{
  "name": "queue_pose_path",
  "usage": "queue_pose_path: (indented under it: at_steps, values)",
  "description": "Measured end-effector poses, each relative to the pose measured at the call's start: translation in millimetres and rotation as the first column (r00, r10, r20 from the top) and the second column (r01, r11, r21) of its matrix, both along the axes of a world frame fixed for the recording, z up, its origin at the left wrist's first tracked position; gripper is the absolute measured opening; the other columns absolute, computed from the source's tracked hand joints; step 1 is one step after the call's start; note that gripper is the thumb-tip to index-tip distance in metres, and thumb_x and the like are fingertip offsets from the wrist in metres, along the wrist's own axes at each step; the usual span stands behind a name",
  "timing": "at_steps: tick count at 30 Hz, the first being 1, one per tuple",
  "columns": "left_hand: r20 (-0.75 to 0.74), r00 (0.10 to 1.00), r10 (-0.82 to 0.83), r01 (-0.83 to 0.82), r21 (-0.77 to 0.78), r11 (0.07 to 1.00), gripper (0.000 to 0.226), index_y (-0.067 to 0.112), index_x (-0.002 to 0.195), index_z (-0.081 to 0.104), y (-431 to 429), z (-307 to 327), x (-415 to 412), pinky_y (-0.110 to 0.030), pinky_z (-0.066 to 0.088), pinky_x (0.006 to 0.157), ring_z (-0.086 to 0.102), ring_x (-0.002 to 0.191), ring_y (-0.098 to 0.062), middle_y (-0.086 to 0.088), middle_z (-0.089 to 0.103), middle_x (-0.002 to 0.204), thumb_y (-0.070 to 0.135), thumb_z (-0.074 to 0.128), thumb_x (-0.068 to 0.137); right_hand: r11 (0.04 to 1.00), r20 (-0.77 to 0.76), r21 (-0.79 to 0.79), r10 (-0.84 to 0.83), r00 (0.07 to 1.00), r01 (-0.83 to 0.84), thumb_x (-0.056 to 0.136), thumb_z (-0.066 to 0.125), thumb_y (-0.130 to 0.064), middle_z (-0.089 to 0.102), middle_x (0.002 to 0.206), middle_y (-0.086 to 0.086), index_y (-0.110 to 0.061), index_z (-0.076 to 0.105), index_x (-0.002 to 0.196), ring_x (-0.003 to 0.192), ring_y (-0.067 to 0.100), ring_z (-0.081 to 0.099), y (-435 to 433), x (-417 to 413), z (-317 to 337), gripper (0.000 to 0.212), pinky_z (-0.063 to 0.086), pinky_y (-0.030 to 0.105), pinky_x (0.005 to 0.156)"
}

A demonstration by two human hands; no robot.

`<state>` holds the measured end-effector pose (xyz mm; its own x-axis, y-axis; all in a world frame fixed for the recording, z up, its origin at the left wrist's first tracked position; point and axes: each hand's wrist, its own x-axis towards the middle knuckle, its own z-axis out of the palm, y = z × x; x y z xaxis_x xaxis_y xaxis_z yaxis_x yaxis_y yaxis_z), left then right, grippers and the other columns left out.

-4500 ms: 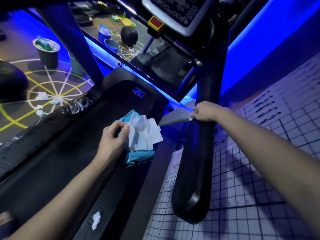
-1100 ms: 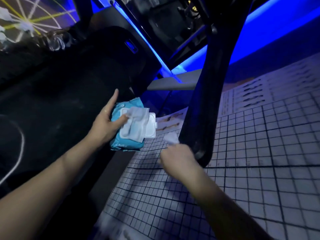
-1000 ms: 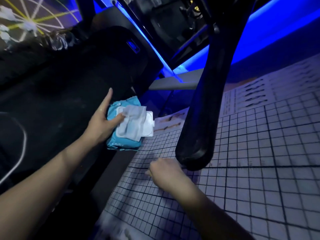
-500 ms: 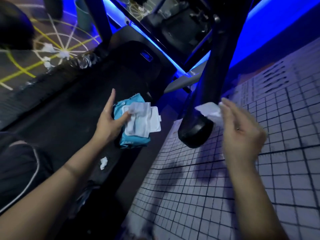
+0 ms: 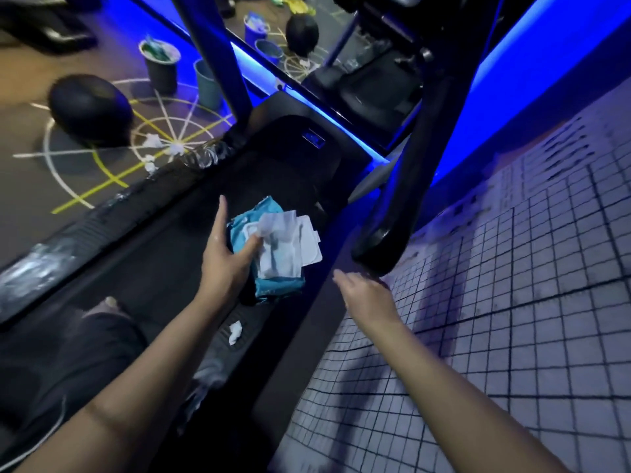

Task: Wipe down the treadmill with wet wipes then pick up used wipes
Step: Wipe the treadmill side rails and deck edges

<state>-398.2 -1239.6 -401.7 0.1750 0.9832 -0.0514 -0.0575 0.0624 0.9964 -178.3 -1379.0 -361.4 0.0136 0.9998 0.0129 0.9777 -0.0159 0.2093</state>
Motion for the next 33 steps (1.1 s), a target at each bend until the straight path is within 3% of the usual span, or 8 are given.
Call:
queue_pose_path:
  at_steps: [3,5,7,10,12,15,20,33]
  values:
    - [-0.032,0.998,0.062,-0.062,0.012,0.998,0.085,0.027,0.164,0.024,-4,4,-7,-0.009,0.041,0.106,0.047,0.125,0.021,0.025,0.039,0.151,0.021,0.074,0.096,1.000,-0.192,-0.014,0.003,0.981,-0.006,0.095,0.053,-0.037,0.068,0.071,-0.003,-0.023,0.072,0.100,0.053,0.026,0.066,-9,-11,5,0.024,0.049,0.034,0.039]
    - [-0.018,0.994,0.109,-0.109,0.003,0.994,0.084,0.030,0.163,0.025,-6,7,-11,-0.031,0.041,0.117,0.049,0.140,-0.004,0.010,0.040,0.162,0.021,0.074,0.096,0.991,-0.417,-0.034,-0.129,0.899,0.127,0.098,0.053,-0.038,0.076,0.087,-0.002,-0.025,0.074,0.105,0.075,0.026,0.072,-2,-27,21,0.024,0.057,0.041,0.061]
    - [-0.014,0.990,0.137,-0.137,0.005,0.991,0.082,0.026,0.164,0.025,-10,9,-14,-0.027,0.038,0.119,0.044,0.141,-0.003,0.005,0.036,0.165,0.017,0.072,0.097,0.968,-0.625,-0.153,-0.249,0.740,0.197,0.099,0.058,-0.028,0.077,0.097,-0.006,-0.025,0.076,0.104,0.090,0.018,0.071,7,-41,46,0.019,0.056,0.035,0.081]
    - [-0.011,0.987,0.161,-0.160,0.027,0.987,0.080,0.023,0.164,0.026,-13,15,-16,-0.003,0.034,0.106,0.041,0.126,0.022,0.011,0.033,0.162,0.014,0.070,0.098,0.897,-0.845,0.104,-0.149,0.514,0.431,0.096,0.060,-0.010,0.076,0.097,-0.012,-0.020,0.078,0.103,0.093,0.003,0.068,14,-46,94,0.022,0.053,0.022,0.087]
    - [0.003,0.984,0.178,-0.178,0.014,0.984,0.081,0.028,0.163,0.027,-15,20,-18,-0.016,0.039,0.113,0.047,0.126,0.019,0.016,0.036,0.158,0.016,0.072,0.097,0.664,-0.887,0.370,0.043,0.460,0.650,0.098,0.059,-0.008,0.076,0.100,-0.008,-0.013,0.076,0.108,0.095,-0.003,0.068,17,-36,129,0.021,0.054,0.022,0.090]
    - [0.026,0.983,0.182,-0.181,-0.020,0.983,0.083,0.030,0.163,0.028,-20,31,-17,-0.037,0.043,0.117,0.051,0.136,-0.003,0.011,0.040,0.161,0.016,0.073,0.095,0.390,-0.770,0.625,0.163,0.617,0.677,0.103,0.055,-0.015,0.073,0.104,-0.006,-0.006,0.074,0.112,0.095,-0.013,0.064,27,-18,160,0.023,0.049,0.012,0.085]
    - [0.021,0.982,0.189,-0.189,0.004,0.982,0.079,0.018,0.163,0.027,-31,43,1,0.003,0.037,0.096,0.044,0.116,0.025,0.006,0.037,0.160,0.008,0.069,0.097,0.882,-0.340,0.425,-0.055,0.939,0.205,0.092,0.058,-0.023,0.069,0.078,0.009,-0.017,0.074,0.079,0.078,0.032,0.065,50,-5,106,0.021,0.049,0.036,0.075]
    - [-0.019,0.988,0.153,-0.154,-0.066,0.986,0.083,0.030,0.163,0.026,-32,38,17,-0.013,0.048,0.099,0.055,0.109,0.021,0.019,0.042,0.147,0.015,0.073,0.096,0.952,0.205,0.280,-0.183,0.961,0.121,0.078,0.075,-0.019,0.058,0.047,0.007,-0.014,0.064,0.062,0.053,0.026,0.057,60,-9,87,0.020,0.049,0.035,0.075]
